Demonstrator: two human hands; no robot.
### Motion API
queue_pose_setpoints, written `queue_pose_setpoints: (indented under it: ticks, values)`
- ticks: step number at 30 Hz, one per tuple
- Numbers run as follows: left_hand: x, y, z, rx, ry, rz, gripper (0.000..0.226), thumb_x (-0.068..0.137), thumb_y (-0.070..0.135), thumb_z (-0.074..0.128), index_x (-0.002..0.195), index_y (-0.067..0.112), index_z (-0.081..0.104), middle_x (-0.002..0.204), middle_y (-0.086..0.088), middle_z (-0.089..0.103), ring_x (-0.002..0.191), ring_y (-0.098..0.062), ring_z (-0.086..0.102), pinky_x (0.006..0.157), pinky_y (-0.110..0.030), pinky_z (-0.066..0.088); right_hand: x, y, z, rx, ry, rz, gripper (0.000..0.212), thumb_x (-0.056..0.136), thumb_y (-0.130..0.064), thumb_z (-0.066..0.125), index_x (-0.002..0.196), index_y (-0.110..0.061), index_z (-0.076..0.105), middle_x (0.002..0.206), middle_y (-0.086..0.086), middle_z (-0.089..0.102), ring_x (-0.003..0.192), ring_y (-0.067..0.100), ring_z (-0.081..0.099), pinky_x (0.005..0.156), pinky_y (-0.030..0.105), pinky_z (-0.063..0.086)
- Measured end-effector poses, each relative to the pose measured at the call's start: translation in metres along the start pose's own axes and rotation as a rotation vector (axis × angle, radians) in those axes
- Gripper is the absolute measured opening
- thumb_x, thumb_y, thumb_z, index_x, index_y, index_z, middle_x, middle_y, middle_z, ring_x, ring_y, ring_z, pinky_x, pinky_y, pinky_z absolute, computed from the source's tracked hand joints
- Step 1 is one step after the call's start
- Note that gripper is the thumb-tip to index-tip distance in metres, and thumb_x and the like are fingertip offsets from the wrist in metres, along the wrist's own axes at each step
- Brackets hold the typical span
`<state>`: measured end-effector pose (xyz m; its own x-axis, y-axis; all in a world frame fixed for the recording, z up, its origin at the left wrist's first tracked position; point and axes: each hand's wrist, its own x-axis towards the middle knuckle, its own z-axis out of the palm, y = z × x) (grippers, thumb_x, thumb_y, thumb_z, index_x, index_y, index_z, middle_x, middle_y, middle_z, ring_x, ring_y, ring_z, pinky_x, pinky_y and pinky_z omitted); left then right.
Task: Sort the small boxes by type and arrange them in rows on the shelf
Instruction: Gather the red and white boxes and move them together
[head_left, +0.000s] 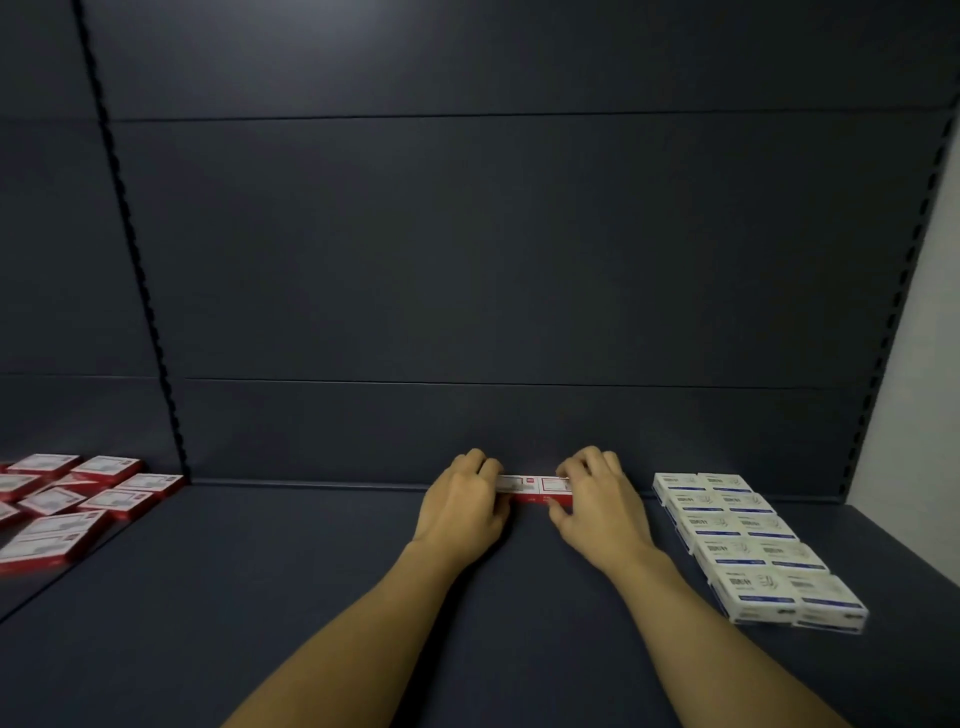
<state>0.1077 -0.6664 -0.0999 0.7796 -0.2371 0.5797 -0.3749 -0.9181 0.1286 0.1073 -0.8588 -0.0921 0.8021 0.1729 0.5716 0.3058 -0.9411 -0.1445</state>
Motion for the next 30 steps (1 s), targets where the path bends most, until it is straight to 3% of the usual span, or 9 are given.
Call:
queue_pose_setpoints:
  ticks: [6, 11, 18, 26, 30]
  values:
    - [-0.041, -0.026, -0.054, 0.117, -0.055, -0.098, 0.032, 0.094, 0.026, 0.055, 0.123, 0.015, 0.059, 0.12, -0.002, 0.053, 0.107, -0.022, 0.053, 0.08, -0.035, 0.05, -0.008, -0.021, -0.032, -0.036, -0.021, -0.163, 0.037, 0.087, -0.034, 0.063, 0.119, -0.016, 0.061, 0.114, 0.0, 0.055, 0.107, 0.021, 0.051, 0.09, 0.034, 0.048]
    - [-0.079, -0.061, -0.116, 0.23, -0.076, -0.215, 0.033, 0.094, 0.022, 0.053, 0.125, 0.016, 0.061, 0.124, -0.003, 0.052, 0.115, -0.026, 0.054, 0.082, -0.04, 0.052, 0.0, -0.055, -0.06, 0.004, -0.215, -0.241, 0.045, 0.091, -0.036, 0.058, 0.131, -0.016, 0.051, 0.127, 0.001, 0.053, 0.118, 0.022, 0.049, 0.086, 0.037, 0.051]
    - [-0.145, -0.09, -0.186, 0.314, -0.148, -0.37, 0.035, 0.092, 0.022, 0.055, 0.126, 0.02, 0.063, 0.129, 0.0, 0.054, 0.114, -0.023, 0.058, 0.086, -0.037, 0.052, -0.001, -0.123, -0.068, -0.01, -0.464, -0.365, 0.048, 0.088, -0.041, 0.062, 0.128, -0.017, 0.049, 0.126, 0.003, 0.052, 0.112, 0.025, 0.055, 0.086, 0.039, 0.051]
    - [-0.206, -0.125, -0.262, 0.432, -0.167, -0.493, 0.035, 0.093, 0.021, 0.057, 0.127, 0.022, 0.064, 0.127, -0.002, 0.057, 0.11, -0.023, 0.059, 0.081, -0.035, 0.052, -0.014, -0.214, -0.071, 0.003, -0.486, -0.481, 0.048, 0.088, -0.035, 0.062, 0.13, -0.016, 0.048, 0.128, 0.004, 0.053, 0.111, 0.026, 0.057, 0.081, 0.037, 0.05]
    - [-0.232, -0.146, -0.289, 0.452, -0.172, -0.549, 0.037, 0.09, 0.022, 0.061, 0.128, 0.023, 0.063, 0.13, -0.001, 0.057, 0.114, -0.023, 0.058, 0.086, -0.04, 0.054, -0.018, -0.258, -0.071, 0.02, -0.472, -0.518, 0.048, 0.088, -0.034, 0.061, 0.13, -0.016, 0.049, 0.128, 0.004, 0.053, 0.11, 0.025, 0.057, 0.084, 0.039, 0.052]
